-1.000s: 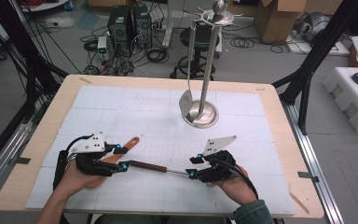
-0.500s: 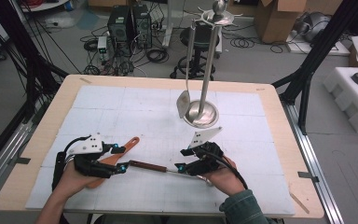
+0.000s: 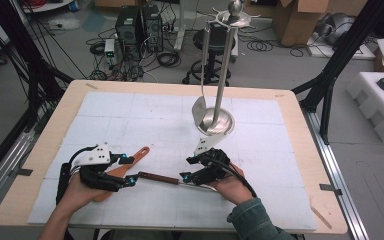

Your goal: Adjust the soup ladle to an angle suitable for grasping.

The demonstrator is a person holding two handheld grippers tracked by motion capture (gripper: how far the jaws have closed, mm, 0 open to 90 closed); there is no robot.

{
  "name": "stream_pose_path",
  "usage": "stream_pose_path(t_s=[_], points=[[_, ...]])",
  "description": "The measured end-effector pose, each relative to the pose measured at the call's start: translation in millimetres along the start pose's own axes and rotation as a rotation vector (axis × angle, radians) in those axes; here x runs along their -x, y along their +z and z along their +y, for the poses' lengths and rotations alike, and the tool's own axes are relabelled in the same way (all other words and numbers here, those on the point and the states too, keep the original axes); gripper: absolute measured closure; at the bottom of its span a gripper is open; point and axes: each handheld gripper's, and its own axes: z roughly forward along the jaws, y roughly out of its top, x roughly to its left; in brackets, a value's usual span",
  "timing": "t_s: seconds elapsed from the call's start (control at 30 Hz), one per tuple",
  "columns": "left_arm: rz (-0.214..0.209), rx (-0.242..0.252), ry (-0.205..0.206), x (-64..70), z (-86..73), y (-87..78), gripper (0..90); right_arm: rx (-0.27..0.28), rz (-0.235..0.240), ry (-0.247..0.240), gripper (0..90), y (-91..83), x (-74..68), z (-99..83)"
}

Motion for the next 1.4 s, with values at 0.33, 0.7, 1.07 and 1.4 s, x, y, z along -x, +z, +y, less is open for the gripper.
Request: stream_pose_path(t_s=[0.33,0.7,1.07,1.4], points=[[0.009,0.007,-0.005,-0.5,-0.5,-1.0,35.9,-0.012,0.009,-0.007,41.5,11.8,-0.1,5.0],[0.013,0.01,-0.006,-0.5,-0.5,-1.6,34.8,-0.024,0.02,-0.018,40.6,27.6,-0.9,9.3],[0.018,0.004,0.0,-1.2,-0.4,-1.7,34.5,-0.047,0.03,-0.023,40.4,42.7,-1.1,10.1],[0.02,0.005,0.0,-0.9,-0.4,-2.0,34.4,-0.067,0.033,-0.034,40.1,51.4,-2.2,9.8]])
